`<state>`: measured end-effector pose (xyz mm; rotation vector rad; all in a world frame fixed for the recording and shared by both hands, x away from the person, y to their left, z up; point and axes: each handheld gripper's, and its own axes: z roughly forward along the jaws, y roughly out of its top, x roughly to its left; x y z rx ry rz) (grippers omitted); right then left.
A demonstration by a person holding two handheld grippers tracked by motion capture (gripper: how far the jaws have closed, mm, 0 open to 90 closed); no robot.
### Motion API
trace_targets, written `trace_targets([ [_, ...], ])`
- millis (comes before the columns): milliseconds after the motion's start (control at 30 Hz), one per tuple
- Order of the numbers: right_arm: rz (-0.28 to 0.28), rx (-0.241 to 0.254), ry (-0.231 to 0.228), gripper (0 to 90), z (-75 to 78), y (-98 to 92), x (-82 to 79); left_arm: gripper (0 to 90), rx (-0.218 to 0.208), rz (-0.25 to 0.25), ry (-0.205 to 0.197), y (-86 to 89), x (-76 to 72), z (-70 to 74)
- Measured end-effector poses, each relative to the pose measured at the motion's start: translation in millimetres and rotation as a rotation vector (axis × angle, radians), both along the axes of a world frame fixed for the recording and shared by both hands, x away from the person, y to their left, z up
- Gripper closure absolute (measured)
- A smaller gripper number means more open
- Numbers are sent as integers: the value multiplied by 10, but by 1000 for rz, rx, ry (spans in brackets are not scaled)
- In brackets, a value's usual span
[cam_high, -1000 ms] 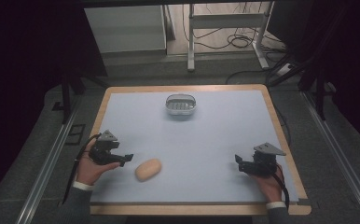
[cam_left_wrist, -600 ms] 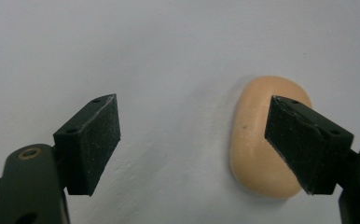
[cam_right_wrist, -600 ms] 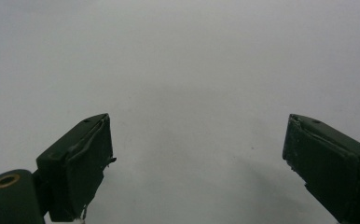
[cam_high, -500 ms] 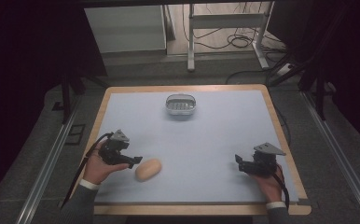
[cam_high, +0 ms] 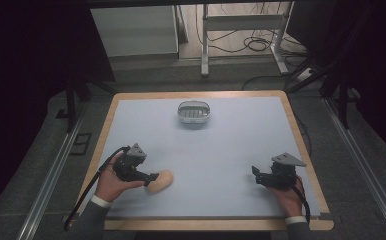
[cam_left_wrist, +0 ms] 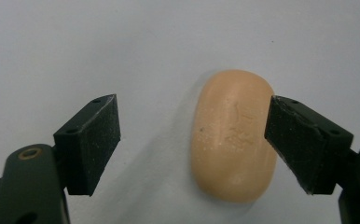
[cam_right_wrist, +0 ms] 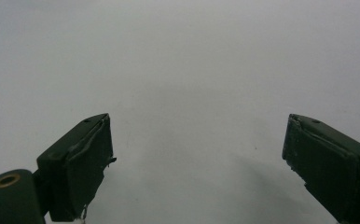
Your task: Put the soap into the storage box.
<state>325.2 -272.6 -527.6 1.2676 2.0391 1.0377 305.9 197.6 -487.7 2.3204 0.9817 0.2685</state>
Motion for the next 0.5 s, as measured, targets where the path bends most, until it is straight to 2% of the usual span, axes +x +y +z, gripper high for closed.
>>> trace_targets([
  [500, 1, 6, 0, 85, 1, -5, 0, 186, 32, -59, 31, -158, -75, -60],
])
